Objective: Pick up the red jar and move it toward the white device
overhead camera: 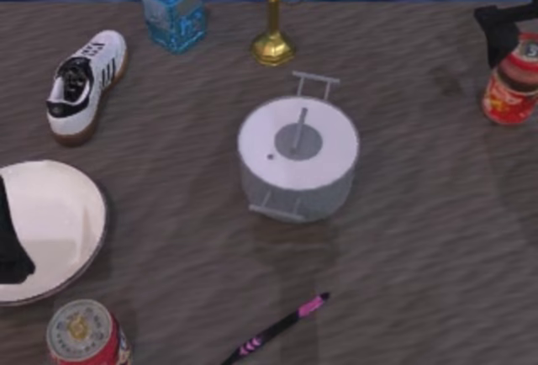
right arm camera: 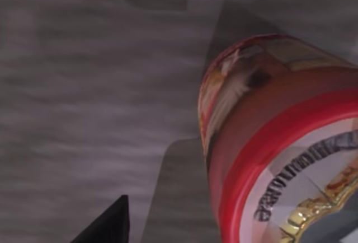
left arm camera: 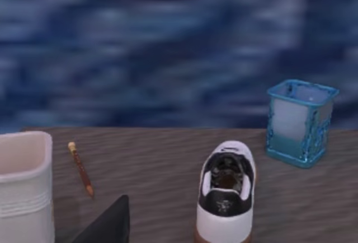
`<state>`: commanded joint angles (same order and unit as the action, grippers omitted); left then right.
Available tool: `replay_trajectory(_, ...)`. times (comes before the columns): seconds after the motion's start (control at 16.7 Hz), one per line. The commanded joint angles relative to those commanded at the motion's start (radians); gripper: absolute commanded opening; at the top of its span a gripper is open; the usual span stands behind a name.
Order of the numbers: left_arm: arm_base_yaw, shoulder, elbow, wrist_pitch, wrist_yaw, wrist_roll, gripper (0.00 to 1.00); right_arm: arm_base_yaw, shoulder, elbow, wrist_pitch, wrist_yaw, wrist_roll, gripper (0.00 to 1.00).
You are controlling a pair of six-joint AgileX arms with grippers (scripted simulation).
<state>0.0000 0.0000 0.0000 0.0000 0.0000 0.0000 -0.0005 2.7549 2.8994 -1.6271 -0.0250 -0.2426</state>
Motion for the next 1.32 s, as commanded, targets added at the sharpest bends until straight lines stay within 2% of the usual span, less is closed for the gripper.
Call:
replay_trajectory(0.18, 0.0, 0.0, 0.0, 0.0, 0.0, 0.0, 1.0, -0.002, 0.036, 0.041, -0.012, 0.001, 0.002, 1.0)
replay_trajectory(0.6, 0.0, 0.0, 0.0, 0.0, 0.0, 0.0, 1.0, -0.003, 0.247, 0.335, -0.085, 0.005, 0.003, 1.0)
replay_trajectory(0.9, 0.0, 0.0, 0.0, 0.0, 0.0, 0.0, 1.0, -0.003, 0.264, 0.354, -0.091, 0.005, 0.003, 1.0)
replay_trajectory(1.32, 0.0, 0.0, 0.0, 0.0, 0.0, 0.0, 1.0, -0.003, 0.264, 0.354, -0.091, 0.005, 0.003, 0.47)
